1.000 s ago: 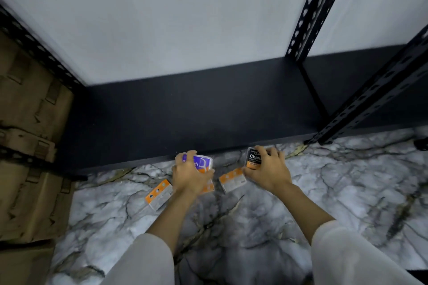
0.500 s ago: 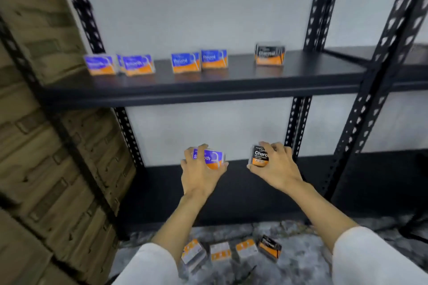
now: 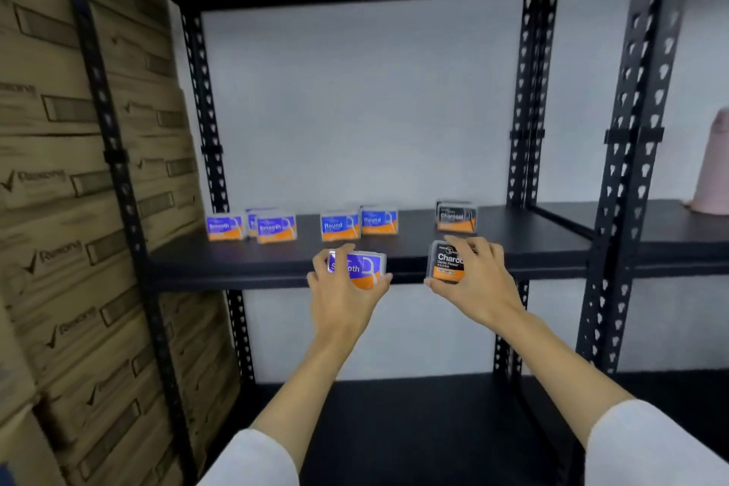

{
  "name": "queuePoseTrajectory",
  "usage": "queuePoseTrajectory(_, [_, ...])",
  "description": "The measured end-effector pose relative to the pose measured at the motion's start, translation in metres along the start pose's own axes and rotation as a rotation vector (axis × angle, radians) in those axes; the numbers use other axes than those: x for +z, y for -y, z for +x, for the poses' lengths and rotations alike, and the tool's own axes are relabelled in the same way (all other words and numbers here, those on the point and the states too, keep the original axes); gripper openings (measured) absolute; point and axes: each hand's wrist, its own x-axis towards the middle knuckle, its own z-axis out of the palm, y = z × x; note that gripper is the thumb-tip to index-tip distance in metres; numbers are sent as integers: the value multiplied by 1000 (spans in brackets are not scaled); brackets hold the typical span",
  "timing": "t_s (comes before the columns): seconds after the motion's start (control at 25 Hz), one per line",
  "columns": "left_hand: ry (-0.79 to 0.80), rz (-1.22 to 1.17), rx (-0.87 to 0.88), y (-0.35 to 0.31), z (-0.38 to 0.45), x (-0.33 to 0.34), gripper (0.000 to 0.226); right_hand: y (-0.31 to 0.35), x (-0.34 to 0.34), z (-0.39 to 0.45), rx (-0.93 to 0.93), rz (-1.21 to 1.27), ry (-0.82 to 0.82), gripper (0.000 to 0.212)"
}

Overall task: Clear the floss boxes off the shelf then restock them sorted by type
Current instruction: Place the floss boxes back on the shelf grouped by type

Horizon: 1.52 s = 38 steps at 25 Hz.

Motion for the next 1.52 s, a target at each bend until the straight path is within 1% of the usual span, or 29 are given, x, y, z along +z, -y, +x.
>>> queuePoseTrajectory(0.16, [-50, 37, -15, -16, 43, 12, 74, -9, -1, 44, -13, -6, -83, 78])
queuePoseTrajectory(0.32, [-102, 7, 4, -12, 80, 31, 72, -29, 12, 85, -8, -49, -144, 76])
queuePoseTrajectory(0.44, [-137, -5, 23, -3, 103, 44, 70, -53, 23, 115, 22, -119, -149, 77])
queuePoseTrajectory(0.56, [-133, 18, 39, 5, 123, 55, 71, -77, 33, 133, 94, -148, -118, 78])
queuePoseTrajectory(0.68, [-132, 26, 38, 8, 135, 65, 71, -95, 44, 143, 160, -64, -99, 79])
queuePoseTrajectory(0.76, [-125, 39, 39, 10, 138, 71, 71, -101, 51, 145, 175, 24, -108, 75])
queuePoseTrajectory(0.92, [-111, 58, 27, 15, 135, 78, 71, -102, 59, 145, 137, 36, -113, 63])
queuePoseTrajectory(1.08, [-113, 65, 15, 18, 129, 73, 72, -90, 55, 141, 48, -59, -178, 54])
queuePoseTrajectory(1.16, [-121, 68, 5, 20, 127, 67, 72, -71, 53, 135, -39, -31, -247, 44])
queuePoseTrajectory(1.2, [-127, 70, 0, 21, 126, 64, 72, -58, 53, 131, -65, 24, -243, 39])
queuePoseTrajectory(1.32, [-146, 90, -3, 26, 123, 49, 73, -15, 64, 118, -98, 165, -81, 33])
queuePoseTrajectory(1.4, [-155, 107, -16, 33, 123, 36, 73, 10, 82, 113, -138, 164, 30, 32])
queuePoseTrajectory(1.52, [-177, 163, -40, 51, 127, 14, 72, 42, 108, 109, -152, 173, 160, 38])
